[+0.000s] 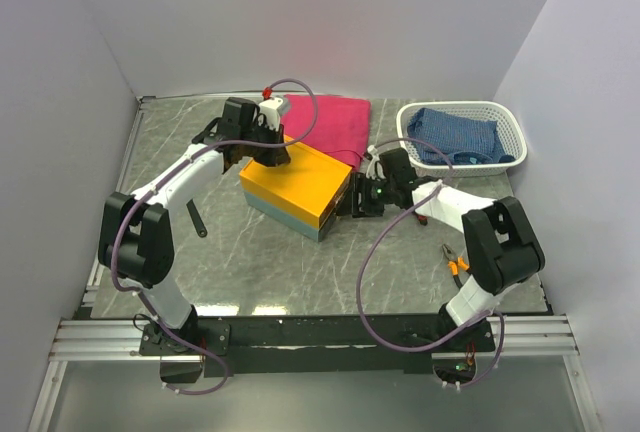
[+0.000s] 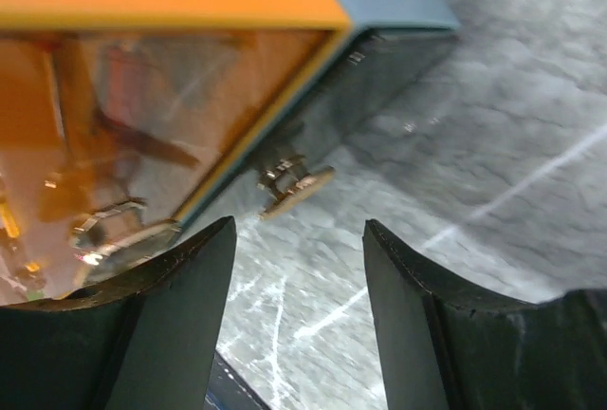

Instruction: Sort the tools into containers

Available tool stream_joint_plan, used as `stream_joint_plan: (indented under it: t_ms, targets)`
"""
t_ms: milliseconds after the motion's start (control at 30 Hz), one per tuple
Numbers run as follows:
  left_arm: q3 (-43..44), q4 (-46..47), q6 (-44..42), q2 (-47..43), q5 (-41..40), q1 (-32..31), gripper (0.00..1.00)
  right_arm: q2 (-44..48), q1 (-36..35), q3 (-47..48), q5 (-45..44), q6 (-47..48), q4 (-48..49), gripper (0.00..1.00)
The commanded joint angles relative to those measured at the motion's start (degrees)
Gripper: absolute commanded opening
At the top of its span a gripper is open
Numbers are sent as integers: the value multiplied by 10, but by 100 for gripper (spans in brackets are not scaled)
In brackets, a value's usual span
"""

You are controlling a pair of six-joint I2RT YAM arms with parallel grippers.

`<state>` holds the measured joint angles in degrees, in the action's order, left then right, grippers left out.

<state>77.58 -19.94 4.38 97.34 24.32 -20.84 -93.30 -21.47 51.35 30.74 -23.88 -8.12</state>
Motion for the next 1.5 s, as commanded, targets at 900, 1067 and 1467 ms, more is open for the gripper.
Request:
stream_joint_plan:
  t_ms: [900, 1067, 1467]
  targets:
    - [-10, -31, 9, 9, -21, -7, 1, 56, -2, -15, -307, 143, -139, 63]
    - [-8, -36, 5, 6, -27, -7, 1, 79, 41, -35, -307, 154, -137, 63]
    - [7, -42, -8, 0, -40, -10, 1, 109, 90, -17, -302, 202, -165, 65]
